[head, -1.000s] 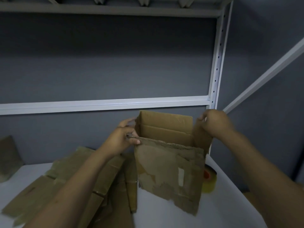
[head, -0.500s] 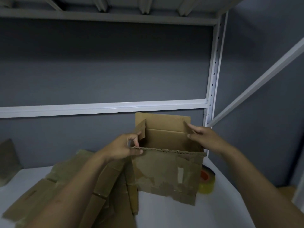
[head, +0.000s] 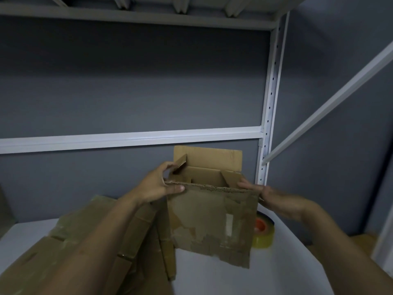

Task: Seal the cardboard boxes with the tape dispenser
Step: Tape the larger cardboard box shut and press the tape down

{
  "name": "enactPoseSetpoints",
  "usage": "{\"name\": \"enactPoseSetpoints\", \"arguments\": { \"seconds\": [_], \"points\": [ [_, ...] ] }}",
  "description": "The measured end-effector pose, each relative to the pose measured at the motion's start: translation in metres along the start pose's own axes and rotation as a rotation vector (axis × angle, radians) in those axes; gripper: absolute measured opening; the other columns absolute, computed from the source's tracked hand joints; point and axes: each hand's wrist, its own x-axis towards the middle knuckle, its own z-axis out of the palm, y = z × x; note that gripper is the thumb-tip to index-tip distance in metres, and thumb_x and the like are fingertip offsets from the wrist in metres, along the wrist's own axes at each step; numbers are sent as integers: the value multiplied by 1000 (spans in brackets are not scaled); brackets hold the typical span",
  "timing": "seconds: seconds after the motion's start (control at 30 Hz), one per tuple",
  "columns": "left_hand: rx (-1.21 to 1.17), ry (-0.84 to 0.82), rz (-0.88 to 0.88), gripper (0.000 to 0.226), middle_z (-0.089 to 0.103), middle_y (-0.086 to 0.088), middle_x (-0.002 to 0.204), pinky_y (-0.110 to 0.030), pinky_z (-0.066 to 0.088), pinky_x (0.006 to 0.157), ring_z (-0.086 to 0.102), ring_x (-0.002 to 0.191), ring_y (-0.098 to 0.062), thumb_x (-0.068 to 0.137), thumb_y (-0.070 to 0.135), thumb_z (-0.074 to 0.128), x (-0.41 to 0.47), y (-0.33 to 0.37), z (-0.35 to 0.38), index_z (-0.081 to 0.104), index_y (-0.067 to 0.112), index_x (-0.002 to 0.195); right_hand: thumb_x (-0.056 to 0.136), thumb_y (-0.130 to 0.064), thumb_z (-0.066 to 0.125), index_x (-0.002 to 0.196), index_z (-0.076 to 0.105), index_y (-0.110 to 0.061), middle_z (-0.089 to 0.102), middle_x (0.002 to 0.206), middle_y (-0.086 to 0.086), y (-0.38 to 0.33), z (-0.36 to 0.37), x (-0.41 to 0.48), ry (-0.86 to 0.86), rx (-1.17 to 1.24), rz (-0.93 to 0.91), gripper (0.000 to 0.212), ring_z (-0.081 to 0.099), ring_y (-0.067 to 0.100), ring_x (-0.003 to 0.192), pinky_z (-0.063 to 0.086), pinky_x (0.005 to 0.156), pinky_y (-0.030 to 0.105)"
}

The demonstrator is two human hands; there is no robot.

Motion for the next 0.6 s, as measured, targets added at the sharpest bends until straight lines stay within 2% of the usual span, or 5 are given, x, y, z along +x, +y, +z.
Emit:
{"name": "enactPoseSetpoints", "arguments": {
  "seconds": [0.1,0.27,0.33,0.4,0.6],
  "points": [
    [52,-147,-49,85,46,9,137,-28,39,96,48,121,-14,62,69,74,7,-5,-8,41,41,135,58,-85,59,136,24,-64,4,157,-25,3,-4,8,-53,-241,17,88,10,7,143,22,118,36],
    [109,-416,-78,87,40,18,140,-24,28,100,37,128,-7,55,74,72,18,5,-25,41,49,132,68,-66,63,115,52,-58,38,145,-19,5,10,16,306,-292,-52,49,38,7,131,35,96,18],
    [124,-400,-59,81,33,18,148,-30,27,108,30,135,-9,61,65,74,21,-3,-30,39,54,133,71,-57,65,115,55,-52,40,140,-21,9,19,16,372,-256,-82,46,40,4,126,36,93,13],
    [107,-343,-36,89,23,19,155,-36,22,116,19,144,-11,58,69,75,21,-17,-31,31,62,134,77,-46,68,116,54,-50,40,136,-26,13,25,16,419,-245,-113,42,39,1,125,35,92,10],
    [-29,-393,-6,99,18,20,155,-33,21,118,16,143,-7,46,76,78,20,-24,-20,23,65,128,86,-26,68,112,58,-45,42,134,-23,19,30,18,497,-149,-144,34,41,-1,121,39,83,1]
  ]
}}
